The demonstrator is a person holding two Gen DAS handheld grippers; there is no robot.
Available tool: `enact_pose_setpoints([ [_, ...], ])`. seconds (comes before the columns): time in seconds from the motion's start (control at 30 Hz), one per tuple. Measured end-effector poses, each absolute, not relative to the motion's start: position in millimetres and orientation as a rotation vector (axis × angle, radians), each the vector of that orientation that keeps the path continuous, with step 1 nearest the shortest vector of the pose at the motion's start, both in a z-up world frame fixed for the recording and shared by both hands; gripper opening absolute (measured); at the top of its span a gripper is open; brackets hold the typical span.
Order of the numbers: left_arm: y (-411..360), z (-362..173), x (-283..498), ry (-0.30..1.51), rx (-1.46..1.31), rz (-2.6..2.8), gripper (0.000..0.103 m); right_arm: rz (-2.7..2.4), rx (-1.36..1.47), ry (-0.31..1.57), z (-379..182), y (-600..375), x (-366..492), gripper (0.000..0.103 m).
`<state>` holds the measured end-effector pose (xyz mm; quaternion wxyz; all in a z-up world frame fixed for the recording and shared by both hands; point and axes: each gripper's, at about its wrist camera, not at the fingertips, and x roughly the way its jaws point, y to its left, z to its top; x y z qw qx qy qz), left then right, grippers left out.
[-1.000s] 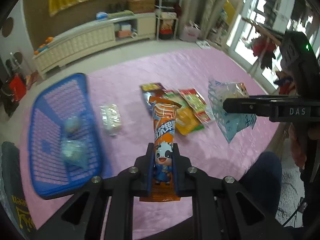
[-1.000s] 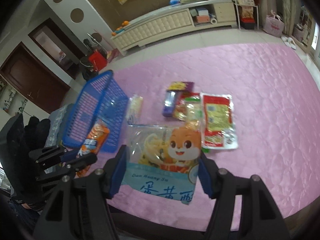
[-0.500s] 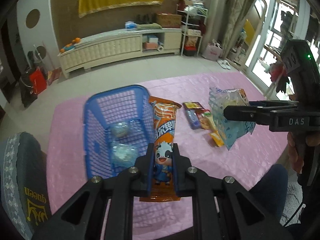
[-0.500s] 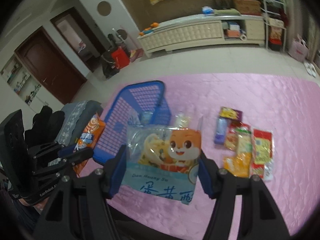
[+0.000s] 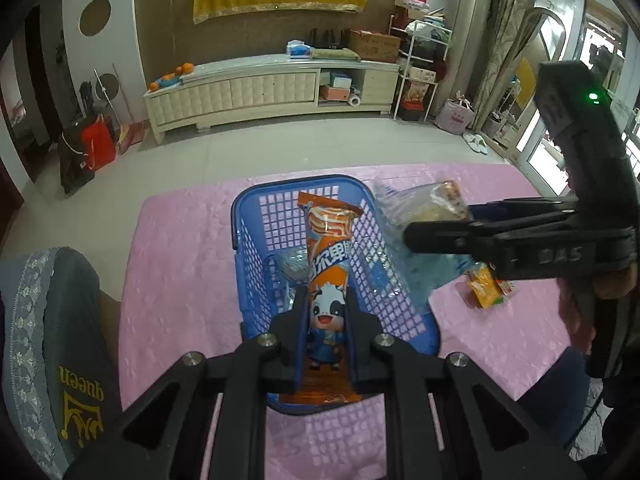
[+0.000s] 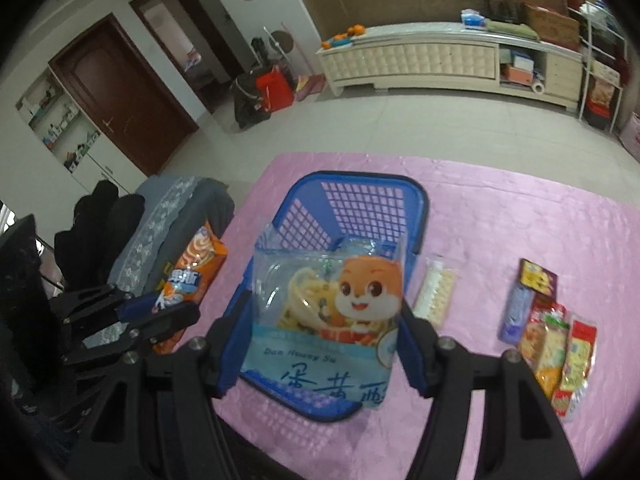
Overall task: Organize snacks
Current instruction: 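Carry the bread bag and sausage stick over the basket with both grippers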
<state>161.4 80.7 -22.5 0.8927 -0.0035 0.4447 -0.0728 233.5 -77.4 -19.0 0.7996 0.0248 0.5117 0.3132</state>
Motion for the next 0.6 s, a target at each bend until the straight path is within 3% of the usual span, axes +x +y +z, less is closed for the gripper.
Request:
enact_pose_setpoints([
  [0.6,109.4,-56.7,191.6,0.986,-0.044,-0.109,0.014,0.575,-0.074,1.208,-81.8,-40.6,299.2,0.072],
])
